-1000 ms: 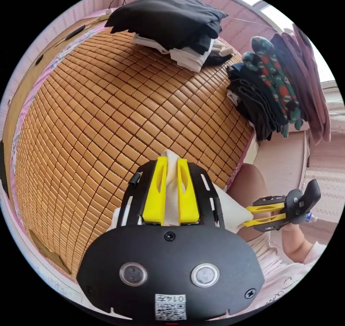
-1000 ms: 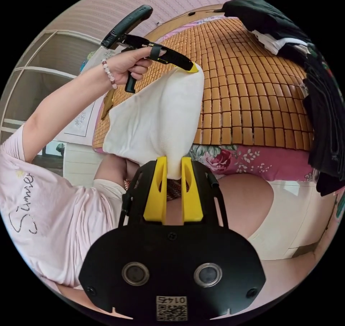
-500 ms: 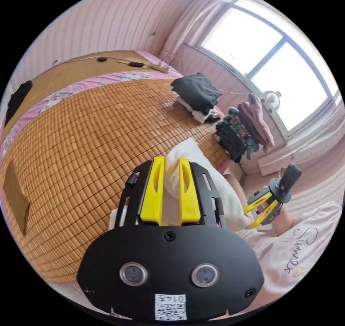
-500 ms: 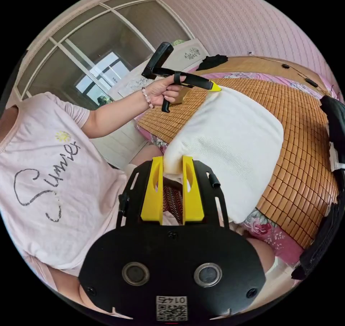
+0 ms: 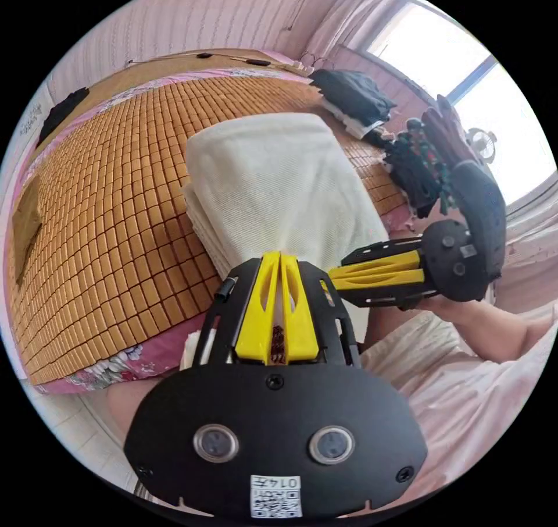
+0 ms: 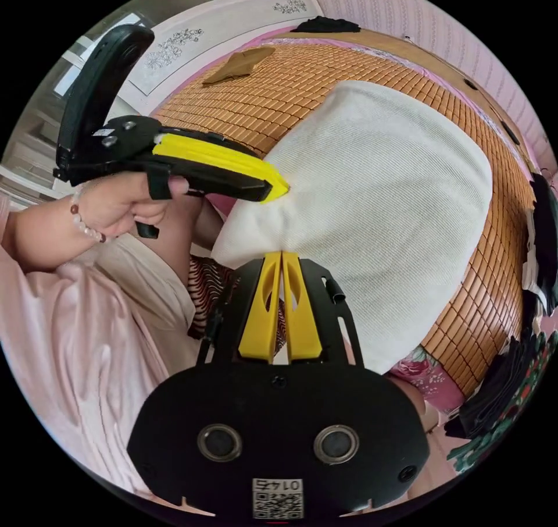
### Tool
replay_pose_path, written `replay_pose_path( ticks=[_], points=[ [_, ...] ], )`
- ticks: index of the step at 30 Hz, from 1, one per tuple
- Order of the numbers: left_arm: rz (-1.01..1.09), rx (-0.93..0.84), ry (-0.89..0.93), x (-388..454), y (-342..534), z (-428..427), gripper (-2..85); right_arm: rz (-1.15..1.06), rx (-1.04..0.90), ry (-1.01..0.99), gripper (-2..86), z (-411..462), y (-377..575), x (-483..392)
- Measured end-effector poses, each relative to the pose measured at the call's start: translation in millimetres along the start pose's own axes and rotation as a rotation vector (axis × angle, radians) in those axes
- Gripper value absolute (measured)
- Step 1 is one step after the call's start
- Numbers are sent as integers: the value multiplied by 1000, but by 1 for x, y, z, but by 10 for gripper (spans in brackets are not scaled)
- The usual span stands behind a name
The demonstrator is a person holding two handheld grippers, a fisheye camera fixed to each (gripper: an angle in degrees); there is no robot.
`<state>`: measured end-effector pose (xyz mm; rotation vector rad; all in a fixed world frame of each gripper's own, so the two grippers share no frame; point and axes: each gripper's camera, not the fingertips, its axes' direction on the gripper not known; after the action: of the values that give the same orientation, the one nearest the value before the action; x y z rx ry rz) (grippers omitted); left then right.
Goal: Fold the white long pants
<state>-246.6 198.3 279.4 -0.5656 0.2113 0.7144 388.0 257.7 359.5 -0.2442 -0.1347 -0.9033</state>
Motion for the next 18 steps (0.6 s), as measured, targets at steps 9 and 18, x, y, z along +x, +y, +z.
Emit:
replay_pose_path(
  ticks=[9,18],
  points=[
    [-171,147,100,-56,17,-52,76,171,370,-102,19,-79,62,65],
    [-314,14,266,-136,8,2,200,566,362,-281,181,-44,105,193]
  ],
)
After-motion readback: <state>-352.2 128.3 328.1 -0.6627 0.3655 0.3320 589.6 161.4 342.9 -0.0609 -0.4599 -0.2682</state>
